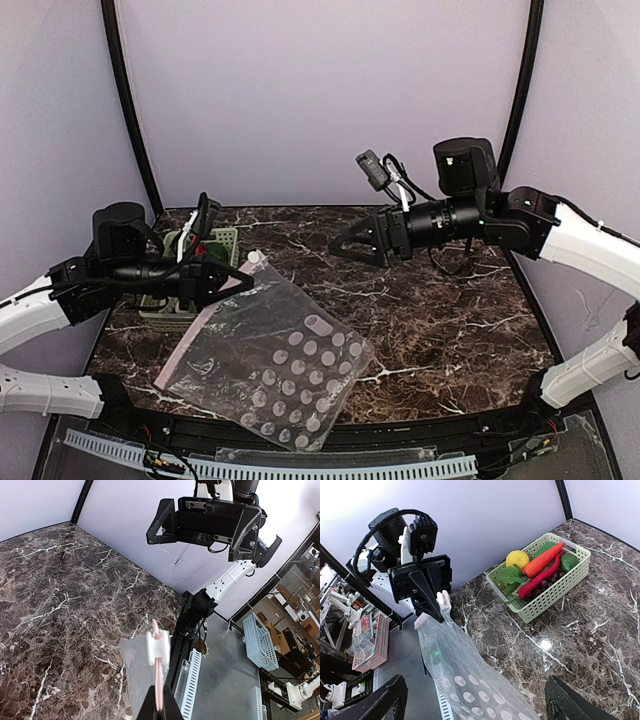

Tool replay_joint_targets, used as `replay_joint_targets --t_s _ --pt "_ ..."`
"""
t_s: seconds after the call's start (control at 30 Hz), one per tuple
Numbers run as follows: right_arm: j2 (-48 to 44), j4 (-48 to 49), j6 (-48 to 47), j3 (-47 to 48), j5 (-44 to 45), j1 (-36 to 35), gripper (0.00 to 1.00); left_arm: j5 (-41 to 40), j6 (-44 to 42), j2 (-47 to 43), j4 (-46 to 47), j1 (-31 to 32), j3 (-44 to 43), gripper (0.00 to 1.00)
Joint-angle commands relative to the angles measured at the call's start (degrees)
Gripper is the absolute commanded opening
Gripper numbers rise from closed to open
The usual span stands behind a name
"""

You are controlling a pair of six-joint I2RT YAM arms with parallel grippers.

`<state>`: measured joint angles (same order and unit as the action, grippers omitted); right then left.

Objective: Place the food in the zip-top bag and seal the zipper
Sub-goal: Pass from the right arm to the left, then hold the zipper food storage bag at the center of the board.

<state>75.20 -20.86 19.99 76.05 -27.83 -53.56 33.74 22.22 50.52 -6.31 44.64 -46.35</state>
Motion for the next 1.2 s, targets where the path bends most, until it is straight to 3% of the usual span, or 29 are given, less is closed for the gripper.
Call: replay_joint_targets --t_s 0.0,0.33,0.63,1.17 --pt "-1.59 3.03 -0.09 -1.69 0.3 2.25 0.94 -1.39 -0.34 -1.48 -1.97 0.19 1.25 0.01" --pt "0.24 2.42 0.36 -2.2 -2.03 2.73 0.98 -2.38 -0.87 -3.01 -4.36 0.27 0.93 0.01" --pt "2.39 3.99 -1.22 -2.29 -1.42 -2.22 0.85 0.55 -0.85 -4.3 -4.94 0.21 0.37 0.01" --pt "17.21 12.59 -3.36 9.21 -11.91 -7.75 0.55 1.83 -1.11 -5.63 -6.19 0.26 0.1 0.01"
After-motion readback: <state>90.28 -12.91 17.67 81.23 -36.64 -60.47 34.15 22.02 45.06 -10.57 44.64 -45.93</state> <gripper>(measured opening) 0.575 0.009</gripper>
